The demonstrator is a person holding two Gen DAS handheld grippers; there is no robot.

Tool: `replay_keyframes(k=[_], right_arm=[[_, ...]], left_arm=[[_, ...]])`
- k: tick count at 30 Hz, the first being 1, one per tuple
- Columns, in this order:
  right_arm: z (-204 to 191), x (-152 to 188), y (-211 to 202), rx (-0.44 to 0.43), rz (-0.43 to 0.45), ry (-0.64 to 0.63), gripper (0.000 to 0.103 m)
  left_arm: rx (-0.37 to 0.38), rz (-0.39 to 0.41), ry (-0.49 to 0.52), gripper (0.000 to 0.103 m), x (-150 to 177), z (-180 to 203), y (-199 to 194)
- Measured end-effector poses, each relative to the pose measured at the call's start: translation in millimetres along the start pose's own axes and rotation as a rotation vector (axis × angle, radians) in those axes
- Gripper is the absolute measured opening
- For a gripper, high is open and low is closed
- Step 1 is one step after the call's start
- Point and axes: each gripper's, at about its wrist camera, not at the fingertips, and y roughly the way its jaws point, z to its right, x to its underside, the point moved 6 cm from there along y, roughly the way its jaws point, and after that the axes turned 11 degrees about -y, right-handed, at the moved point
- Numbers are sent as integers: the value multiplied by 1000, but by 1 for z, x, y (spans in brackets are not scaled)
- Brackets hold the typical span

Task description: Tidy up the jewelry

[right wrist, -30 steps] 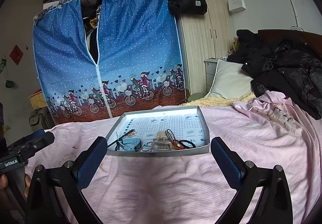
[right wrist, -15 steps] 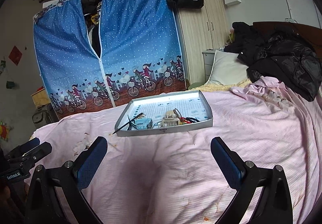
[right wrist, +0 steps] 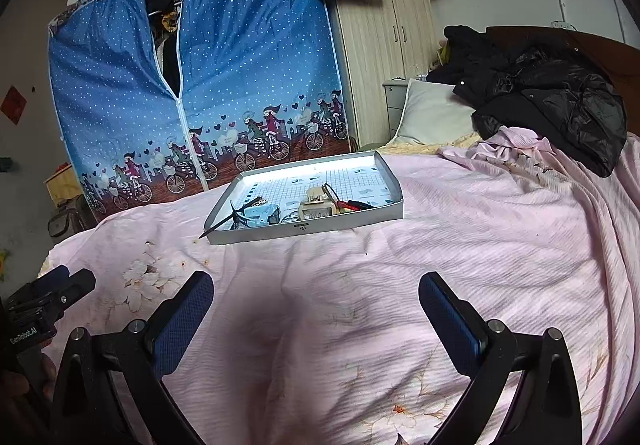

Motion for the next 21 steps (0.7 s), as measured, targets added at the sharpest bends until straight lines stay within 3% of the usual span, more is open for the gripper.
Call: replay_keyframes(k=[21], right_arm=[[-5, 10, 8, 11, -31, -24, 103]], left_arm=[[-35, -34, 11, 101, 9, -10, 13]])
